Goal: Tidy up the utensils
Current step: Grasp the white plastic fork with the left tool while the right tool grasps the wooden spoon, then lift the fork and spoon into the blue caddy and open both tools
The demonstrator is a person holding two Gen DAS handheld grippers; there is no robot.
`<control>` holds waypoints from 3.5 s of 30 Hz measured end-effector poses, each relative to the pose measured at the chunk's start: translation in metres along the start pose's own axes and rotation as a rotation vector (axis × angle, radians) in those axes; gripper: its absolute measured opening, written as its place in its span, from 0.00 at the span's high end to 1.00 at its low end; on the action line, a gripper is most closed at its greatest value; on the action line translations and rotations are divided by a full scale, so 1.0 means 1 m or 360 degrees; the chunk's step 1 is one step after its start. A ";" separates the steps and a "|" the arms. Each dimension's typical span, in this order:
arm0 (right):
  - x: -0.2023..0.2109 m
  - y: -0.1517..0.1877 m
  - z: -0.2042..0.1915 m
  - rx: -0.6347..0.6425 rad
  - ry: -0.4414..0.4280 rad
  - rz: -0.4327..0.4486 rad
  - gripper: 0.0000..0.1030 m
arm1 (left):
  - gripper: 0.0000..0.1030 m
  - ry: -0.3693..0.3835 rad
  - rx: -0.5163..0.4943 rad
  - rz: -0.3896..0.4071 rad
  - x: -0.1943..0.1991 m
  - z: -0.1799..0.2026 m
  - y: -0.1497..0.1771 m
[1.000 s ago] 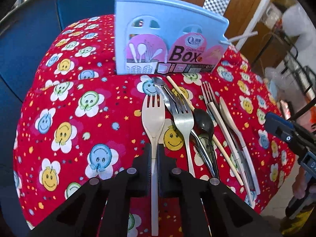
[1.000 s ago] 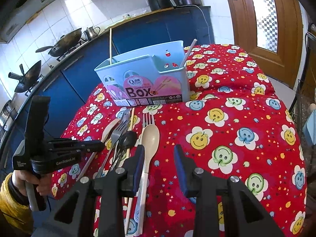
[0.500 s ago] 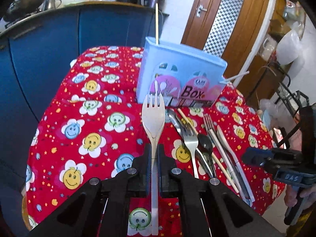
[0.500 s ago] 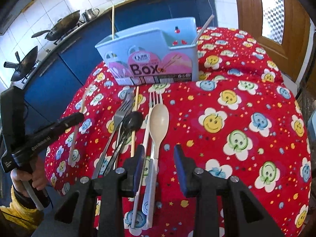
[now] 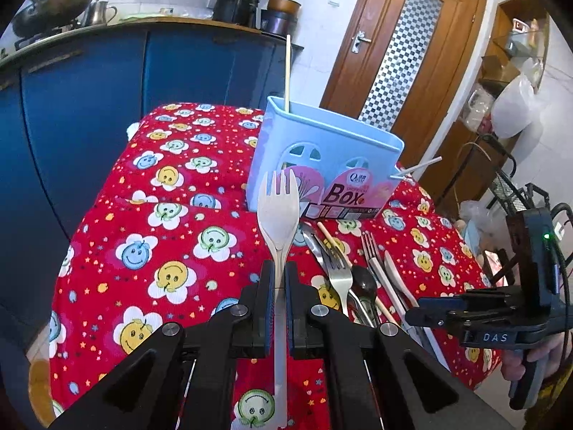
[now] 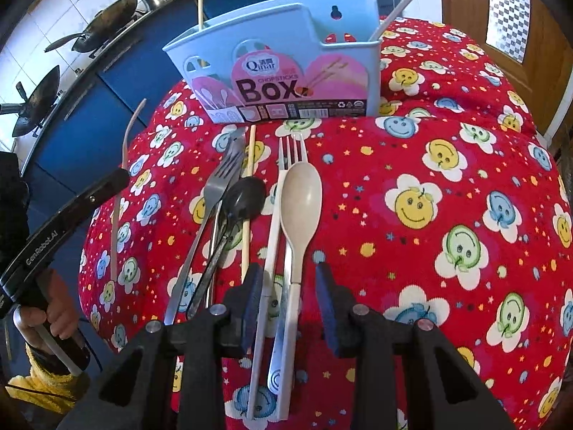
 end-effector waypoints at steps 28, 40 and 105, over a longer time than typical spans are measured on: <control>0.062 -0.043 -0.014 0.0170 -0.0159 0.0479 0.93 | 0.95 -0.0041 -0.0024 0.0335 0.028 0.037 -0.068; 0.100 -0.079 -0.011 0.0255 -0.0126 0.0774 0.93 | 0.95 -0.0054 0.0142 0.0658 0.039 0.045 -0.151; 0.057 -0.187 0.001 0.0486 0.0022 0.0888 0.92 | 0.95 -0.0207 0.0277 0.0825 -0.053 0.036 -0.157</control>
Point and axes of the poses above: each gripper's, at about its wrist camera, not at the fingertips, and x roughly against the way its jaws point, z to its right, y to its underside, the point moved 10 cm from there along -x, roughly the way its jaws point, and after that the axes turned 14 degrees about -y, right-handed, at the moved point
